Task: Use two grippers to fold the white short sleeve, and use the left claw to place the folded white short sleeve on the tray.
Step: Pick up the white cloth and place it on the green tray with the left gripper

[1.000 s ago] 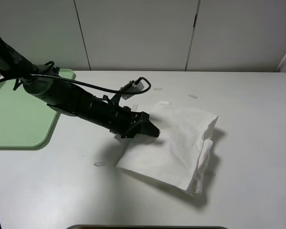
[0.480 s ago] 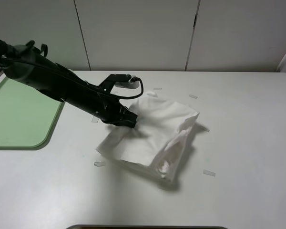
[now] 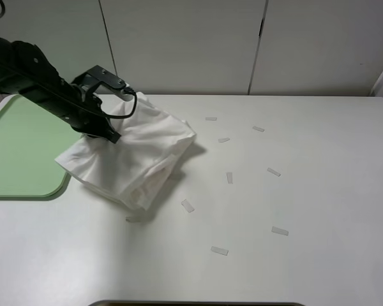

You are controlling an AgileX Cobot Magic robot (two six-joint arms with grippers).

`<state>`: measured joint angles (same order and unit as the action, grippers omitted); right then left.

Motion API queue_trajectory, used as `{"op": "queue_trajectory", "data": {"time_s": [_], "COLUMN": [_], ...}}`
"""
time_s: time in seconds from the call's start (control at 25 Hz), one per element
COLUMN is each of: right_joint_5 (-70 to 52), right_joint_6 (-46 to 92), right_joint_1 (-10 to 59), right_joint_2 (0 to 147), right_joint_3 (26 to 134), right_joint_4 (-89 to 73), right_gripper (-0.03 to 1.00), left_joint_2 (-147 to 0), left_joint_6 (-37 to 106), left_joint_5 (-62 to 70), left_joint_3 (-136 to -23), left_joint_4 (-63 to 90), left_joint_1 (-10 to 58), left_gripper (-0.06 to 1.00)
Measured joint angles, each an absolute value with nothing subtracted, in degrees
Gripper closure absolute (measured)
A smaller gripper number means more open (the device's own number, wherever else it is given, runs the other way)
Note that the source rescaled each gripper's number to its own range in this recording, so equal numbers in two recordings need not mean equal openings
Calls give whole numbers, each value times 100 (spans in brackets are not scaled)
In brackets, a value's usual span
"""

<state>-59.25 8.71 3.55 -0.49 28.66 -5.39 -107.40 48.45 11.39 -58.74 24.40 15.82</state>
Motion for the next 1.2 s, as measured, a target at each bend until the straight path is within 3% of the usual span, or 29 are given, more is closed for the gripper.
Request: {"op": "queue_trajectory", "data": {"time_s": [0.32,0.8,1.2], "right_joint_5": [-5925,-5925,-5925], "right_joint_6": [871,871,871], "right_joint_1": [355,355,355], "right_joint_2": [-49,-49,-49], "right_joint_3": [2866,2866,2866], "right_joint_4": [-539,-539,-539], "right_gripper": [-3,-3,-3], "left_joint_2": [-10668,-10668,-10668], "left_joint_6": [3406,3313,3352], "left_joint_5": [1095,474,421], "left_joint_3": [-5874,-5874,-5874], "left_joint_4": [286,80,-540], "left_joint_1": [440,-806,-1153], "left_gripper": [90,90,90]}}
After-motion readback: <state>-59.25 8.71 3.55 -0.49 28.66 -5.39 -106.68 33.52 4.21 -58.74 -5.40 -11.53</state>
